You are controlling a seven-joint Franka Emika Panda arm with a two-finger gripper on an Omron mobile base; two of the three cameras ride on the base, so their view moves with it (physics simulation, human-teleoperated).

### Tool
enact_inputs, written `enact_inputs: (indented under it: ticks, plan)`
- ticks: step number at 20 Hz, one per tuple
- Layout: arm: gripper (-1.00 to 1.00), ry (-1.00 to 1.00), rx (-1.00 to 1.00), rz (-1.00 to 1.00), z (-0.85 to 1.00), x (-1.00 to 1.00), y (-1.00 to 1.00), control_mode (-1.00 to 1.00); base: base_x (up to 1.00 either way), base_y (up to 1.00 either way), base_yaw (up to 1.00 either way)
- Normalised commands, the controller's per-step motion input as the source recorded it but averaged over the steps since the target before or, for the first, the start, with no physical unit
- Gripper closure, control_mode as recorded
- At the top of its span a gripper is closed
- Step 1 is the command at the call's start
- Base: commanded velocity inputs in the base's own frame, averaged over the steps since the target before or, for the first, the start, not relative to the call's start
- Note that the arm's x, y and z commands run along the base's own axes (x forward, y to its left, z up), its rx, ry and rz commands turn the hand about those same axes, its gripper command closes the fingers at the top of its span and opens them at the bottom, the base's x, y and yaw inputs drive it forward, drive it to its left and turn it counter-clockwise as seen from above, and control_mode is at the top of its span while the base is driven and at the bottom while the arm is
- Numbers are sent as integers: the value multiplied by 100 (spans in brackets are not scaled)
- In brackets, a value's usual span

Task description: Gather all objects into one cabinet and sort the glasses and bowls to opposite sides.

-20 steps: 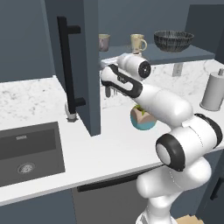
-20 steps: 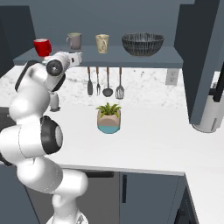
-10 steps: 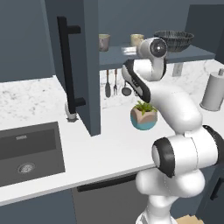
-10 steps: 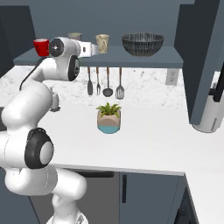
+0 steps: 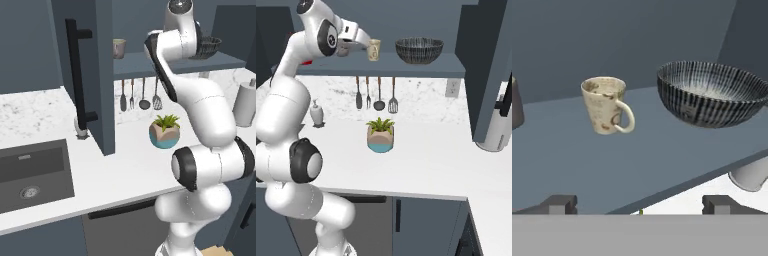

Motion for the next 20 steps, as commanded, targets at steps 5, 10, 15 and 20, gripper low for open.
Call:
enact_inputs:
  ticks: [5, 10, 15, 20]
  plan:
    - [-100, 6, 9, 2, -38, -22, -61, -100, 0, 0, 0]
    - [-100, -1, 15, 15, -44, -11, -19, -100, 0, 0, 0]
    - [-100, -11, 13, 22, -31, 6, -4, -100, 0, 0, 0]
    - [-100, -5, 9, 22, -13, 46, -25, -100, 0, 0, 0]
